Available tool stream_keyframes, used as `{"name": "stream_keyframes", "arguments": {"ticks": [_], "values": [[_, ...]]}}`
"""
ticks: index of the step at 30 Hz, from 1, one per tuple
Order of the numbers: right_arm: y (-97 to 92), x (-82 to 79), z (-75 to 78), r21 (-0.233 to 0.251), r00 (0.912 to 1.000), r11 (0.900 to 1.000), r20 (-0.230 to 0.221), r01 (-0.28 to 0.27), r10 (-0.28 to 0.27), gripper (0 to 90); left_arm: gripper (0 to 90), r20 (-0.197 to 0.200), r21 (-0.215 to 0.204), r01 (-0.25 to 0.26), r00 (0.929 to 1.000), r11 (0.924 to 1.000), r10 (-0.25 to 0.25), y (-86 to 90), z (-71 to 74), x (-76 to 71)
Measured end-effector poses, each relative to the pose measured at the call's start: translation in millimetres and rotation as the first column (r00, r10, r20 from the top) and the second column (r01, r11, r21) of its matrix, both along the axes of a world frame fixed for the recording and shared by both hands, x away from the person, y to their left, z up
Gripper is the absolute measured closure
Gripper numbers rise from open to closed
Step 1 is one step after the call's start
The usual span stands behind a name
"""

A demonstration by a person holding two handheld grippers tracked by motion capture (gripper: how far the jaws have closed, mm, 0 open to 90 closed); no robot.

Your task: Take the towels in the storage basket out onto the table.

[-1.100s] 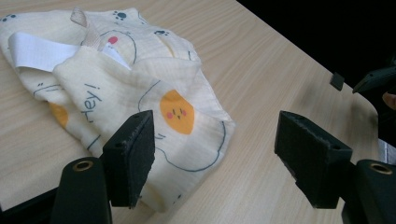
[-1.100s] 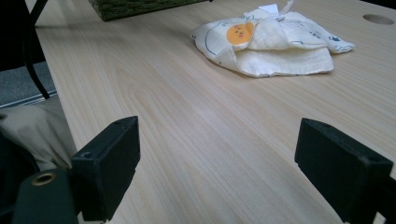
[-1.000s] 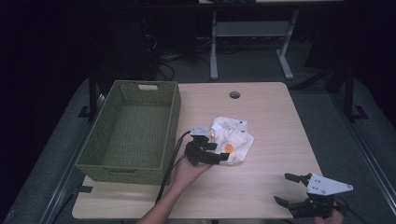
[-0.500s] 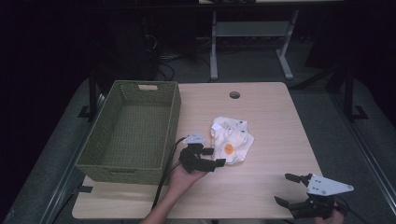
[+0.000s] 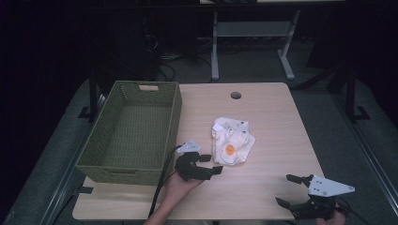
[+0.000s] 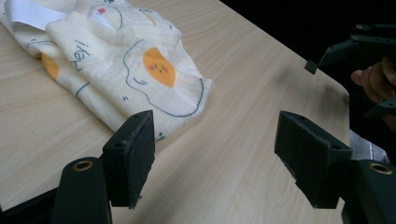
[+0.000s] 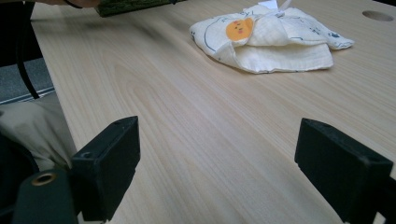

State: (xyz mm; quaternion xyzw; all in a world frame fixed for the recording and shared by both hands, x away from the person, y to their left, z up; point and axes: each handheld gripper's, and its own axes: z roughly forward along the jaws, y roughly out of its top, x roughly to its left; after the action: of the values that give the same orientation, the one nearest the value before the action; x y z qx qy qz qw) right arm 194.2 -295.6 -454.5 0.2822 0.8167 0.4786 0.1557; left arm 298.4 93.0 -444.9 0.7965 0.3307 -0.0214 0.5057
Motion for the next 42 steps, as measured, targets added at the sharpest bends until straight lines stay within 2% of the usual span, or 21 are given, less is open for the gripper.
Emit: {"name": "stream_keyframes", "arguments": {"ticks": [7,17,22,25,28,30,33,38,42], "values": [[0.3,0.0,-0.2,-0.001,1.0,1.0,0.0,-0.002,0.002,13.8,29.1,0.006,0.007,-0.002,1.0,1.0,0.002,3.8,-3.5,-6.5],[-0.6,-0.6,0.1,0.002,1.0,1.0,-0.001,-0.003,0.003,13.8,29.1,-0.018,0.016,-0.003,0.9998,0.9999,0.004,8.6,-11.6,-15.2],[-0.6,-0.7,0.2,0.002,1.0,1.0,0.003,-0.006,0.006,13.8,29.1,-0.012,0.027,0.0,0.9999,0.9996,0.0,10.6,-14.0,-20.8],[-0.6,-1.0,0.7,0.004,0.9999,0.9999,0.001,-0.013,0.013,13.8,28.9,-0.024,0.01,-0.009,0.9997,0.9999,0.009,15.5,-15.5,-25.1],[-1.5,-0.9,0.7,0.006,0.9999,0.9999,0.001,-0.016,0.016,13.8,28.9,-0.025,0.002,-0.019,0.9995,0.9998,0.019,18.7,-15.2,-30.0],[-2.0,-0.8,0.7,0.006,0.9999,0.9999,0.0,-0.016,0.016,13.8,28.8,-0.01,0.01,-0.021,0.9997,0.9997,0.022,20.3,-14.0,-32.3],[-2.1,-1.6,0.8,0.007,0.9999,0.9999,-0.007,-0.015,0.015,13.8,28.4,-0.021,-0.006,-0.024,0.9995,0.9997,0.024,22.3,-14.0,-35.2],[-1.6,-1.0,0.2,0.007,0.9998,0.9998,-0.004,-0.02,0.02,13.8,27.8,-0.024,-0.008,-0.021,0.9995,0.9997,0.021,24.2,-15.4,-41.9],[-1.3,-0.1,0.0,0.004,0.9997,0.9997,-0.006,-0.022,0.022,13.8,26.9,-0.019,0.002,-0.019,0.9996,0.9998,0.019,23.5,-17.7,-40.8]]}}
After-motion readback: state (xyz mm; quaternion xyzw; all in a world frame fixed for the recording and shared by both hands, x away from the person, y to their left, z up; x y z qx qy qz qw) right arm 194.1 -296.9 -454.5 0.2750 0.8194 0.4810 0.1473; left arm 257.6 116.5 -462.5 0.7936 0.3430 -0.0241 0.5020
